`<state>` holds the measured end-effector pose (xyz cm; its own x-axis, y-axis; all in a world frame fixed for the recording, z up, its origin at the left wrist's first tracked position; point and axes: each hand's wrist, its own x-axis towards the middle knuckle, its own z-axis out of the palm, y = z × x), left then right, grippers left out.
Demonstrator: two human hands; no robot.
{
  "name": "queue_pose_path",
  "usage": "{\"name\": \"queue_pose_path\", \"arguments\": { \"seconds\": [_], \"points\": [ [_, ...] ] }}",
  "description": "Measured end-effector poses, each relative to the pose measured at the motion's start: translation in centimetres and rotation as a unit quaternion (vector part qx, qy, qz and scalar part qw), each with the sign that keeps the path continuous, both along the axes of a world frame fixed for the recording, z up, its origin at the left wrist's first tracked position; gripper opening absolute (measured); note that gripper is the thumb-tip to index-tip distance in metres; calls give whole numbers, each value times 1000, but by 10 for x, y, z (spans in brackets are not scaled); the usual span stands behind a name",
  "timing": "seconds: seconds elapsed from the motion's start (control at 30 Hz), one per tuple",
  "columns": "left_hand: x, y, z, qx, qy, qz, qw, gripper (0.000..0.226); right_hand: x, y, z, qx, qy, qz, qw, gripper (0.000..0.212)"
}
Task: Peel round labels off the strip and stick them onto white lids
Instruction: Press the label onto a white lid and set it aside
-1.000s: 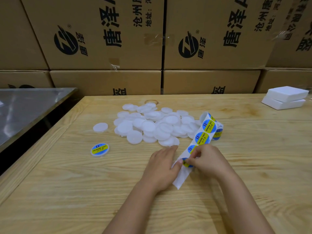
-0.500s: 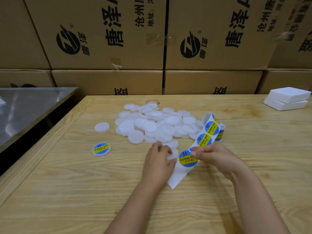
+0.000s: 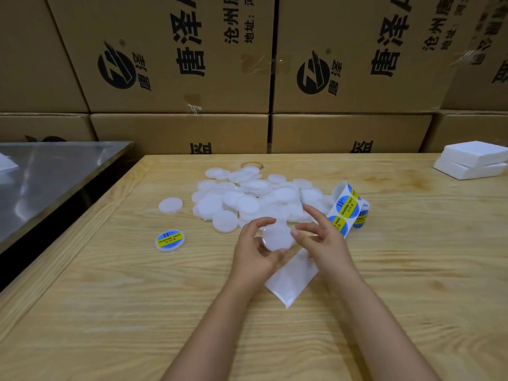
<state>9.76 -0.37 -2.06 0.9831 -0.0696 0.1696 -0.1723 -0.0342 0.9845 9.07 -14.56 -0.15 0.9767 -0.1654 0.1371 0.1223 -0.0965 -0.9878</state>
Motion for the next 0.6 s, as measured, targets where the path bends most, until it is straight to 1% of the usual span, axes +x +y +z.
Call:
{"name": "queue_pose_path", "arguments": {
  "seconds": [0.07,0.17,0.23,0.27,0.37,0.47,0.53,0.6],
  "points": [
    [-2,3,1,-55,18,-38,998,56,0,6,-5,-22,-3,12,1000,55],
    [0,4,2,-102,30,-63,992,56,2,10,-6,-23,-6,-3,1000,53],
    [3,5,4,-159,84,-63,982,43,4,9,-7,-14,-12,-10,1000,54],
    [4,6,4,-173,108,-65,977,34,5,8,-8,-12,-14,-8,1000,55],
    [6,7,3,-149,139,-71,976,27,6,7,-10,-23,-13,-8,1000,57],
    [8,9,2,-156,154,-80,972,22,6,9,-11,-14,-18,-15,1000,56],
    [10,10,3,-189,166,-86,964,22,6,10,-10,-18,-44,-32,998,49],
    [11,11,3,-213,176,-89,957,22,6,10,-8,-8,-67,-64,996,36]
  ]
}}
